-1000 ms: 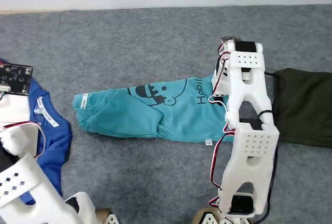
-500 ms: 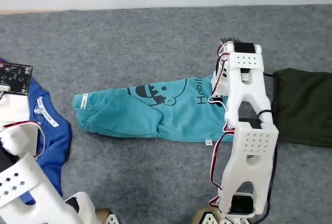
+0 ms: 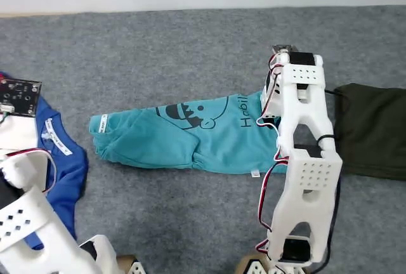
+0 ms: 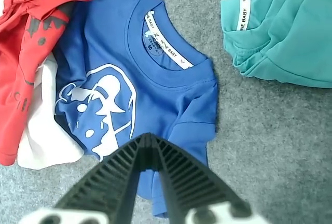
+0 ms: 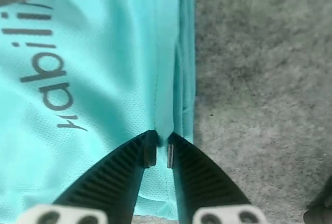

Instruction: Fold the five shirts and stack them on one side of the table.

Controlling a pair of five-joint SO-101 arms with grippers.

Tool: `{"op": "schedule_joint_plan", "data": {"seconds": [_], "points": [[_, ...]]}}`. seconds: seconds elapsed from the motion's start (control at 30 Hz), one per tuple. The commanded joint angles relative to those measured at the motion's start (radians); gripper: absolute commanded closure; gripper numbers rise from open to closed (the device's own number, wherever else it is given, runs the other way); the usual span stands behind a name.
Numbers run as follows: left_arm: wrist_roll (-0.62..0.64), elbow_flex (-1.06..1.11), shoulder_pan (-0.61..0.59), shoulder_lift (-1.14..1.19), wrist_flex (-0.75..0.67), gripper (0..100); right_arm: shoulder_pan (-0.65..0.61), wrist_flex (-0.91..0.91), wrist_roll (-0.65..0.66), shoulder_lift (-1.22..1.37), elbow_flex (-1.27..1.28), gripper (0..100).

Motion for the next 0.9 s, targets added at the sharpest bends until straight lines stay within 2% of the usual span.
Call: {"op": "schedule_joint_plan", "data": {"seconds": [0.0,0.7,0.87], "points": [[-0.006,-0.002,0.005,-0.012,-0.020,100,0.002,-0.021,-0.002,-0.021,-0.009,95.3],[-0.006,-0.002,0.005,-0.012,-0.020,100,-0.008,-0.073,0.041,0.099,-0.199,96.1],[-0.006,-0.001,0.005,-0.011,-0.020,100,-0.013,-0.140,0.041,0.099,-0.199,96.1]]}}
